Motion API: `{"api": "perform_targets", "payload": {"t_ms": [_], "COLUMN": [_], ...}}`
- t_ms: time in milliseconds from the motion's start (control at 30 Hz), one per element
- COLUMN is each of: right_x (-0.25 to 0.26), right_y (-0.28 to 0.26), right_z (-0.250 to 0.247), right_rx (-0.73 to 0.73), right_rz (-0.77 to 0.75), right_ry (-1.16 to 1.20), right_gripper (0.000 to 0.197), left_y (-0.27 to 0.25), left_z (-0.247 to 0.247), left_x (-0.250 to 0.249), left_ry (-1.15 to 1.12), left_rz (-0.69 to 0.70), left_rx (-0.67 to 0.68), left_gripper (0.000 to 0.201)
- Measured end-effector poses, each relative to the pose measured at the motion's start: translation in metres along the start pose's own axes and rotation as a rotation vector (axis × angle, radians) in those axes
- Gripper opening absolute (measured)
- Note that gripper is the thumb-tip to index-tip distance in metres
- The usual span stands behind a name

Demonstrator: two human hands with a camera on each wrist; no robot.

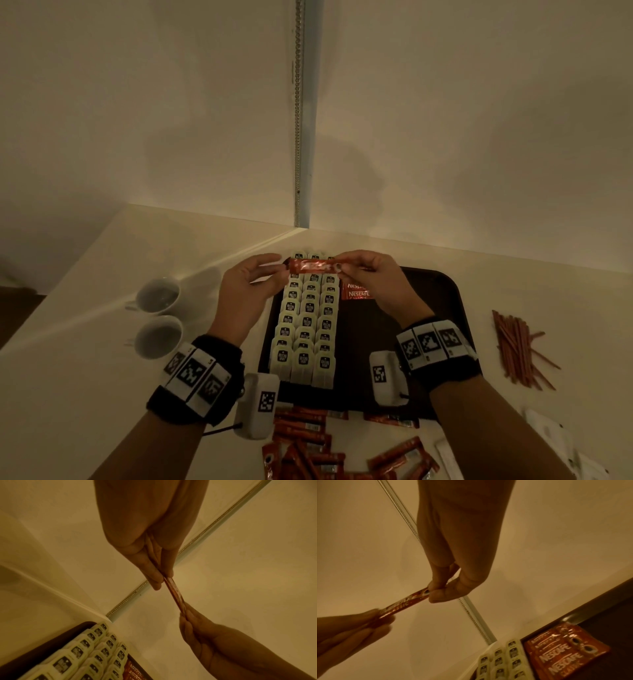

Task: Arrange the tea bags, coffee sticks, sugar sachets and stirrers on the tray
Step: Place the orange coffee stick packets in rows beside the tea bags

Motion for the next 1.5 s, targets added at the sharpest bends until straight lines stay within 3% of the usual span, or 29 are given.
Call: {"api": "perform_targets", "payload": {"t_ms": [200, 300, 467, 733, 1267, 1333, 1400, 1500], "right_x": [-0.08, -0.124, -0.166, -0.176, -0.167, -0.15, -0.126, -0.097], "right_y": [0.009, 0.006, 0.007, 0.017, 0.019, 0.016, 0.01, -0.022], "right_z": [-0.073, -0.083, -0.071, -0.066, -0.068, -0.065, -0.052, -0.013], "right_rx": [-0.25, -0.254, -0.166, -0.283, -0.372, -0.349, -0.237, 0.134], "right_rz": [0.192, 0.309, 0.437, 0.488, 0.483, 0.415, 0.289, 0.13], "right_ry": [-0.315, -0.458, -0.552, -0.546, -0.589, -0.58, -0.589, -0.664], "right_gripper": [0.013, 0.013, 0.013, 0.014, 0.027, 0.028, 0.023, 0.02], "left_y": [-0.027, -0.05, -0.081, -0.116, -0.135, -0.136, -0.138, -0.144], "left_z": [-0.05, -0.084, -0.138, -0.189, -0.211, -0.212, -0.214, -0.214], "left_x": [0.014, 0.027, 0.048, 0.063, 0.077, 0.075, 0.076, 0.083], "left_ry": [0.189, 0.25, 0.232, 0.305, 0.32, 0.355, 0.415, 0.486], "left_rz": [-0.14, -0.179, -0.239, -0.368, -0.508, -0.502, -0.496, -0.518], "left_rx": [0.062, 0.041, -0.111, -0.238, -0.327, -0.305, -0.274, -0.215], "left_gripper": [0.015, 0.018, 0.02, 0.017, 0.017, 0.017, 0.017, 0.016]}}
Point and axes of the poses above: each hand's wrist, its own y-axis towards the middle knuckle, its own z-axis out of the palm, x = y × z, the point moved 9 cm from there along y, towards the middle knuckle, and after that the axes turned 15 degrees about -y, right-handed, at the moved point
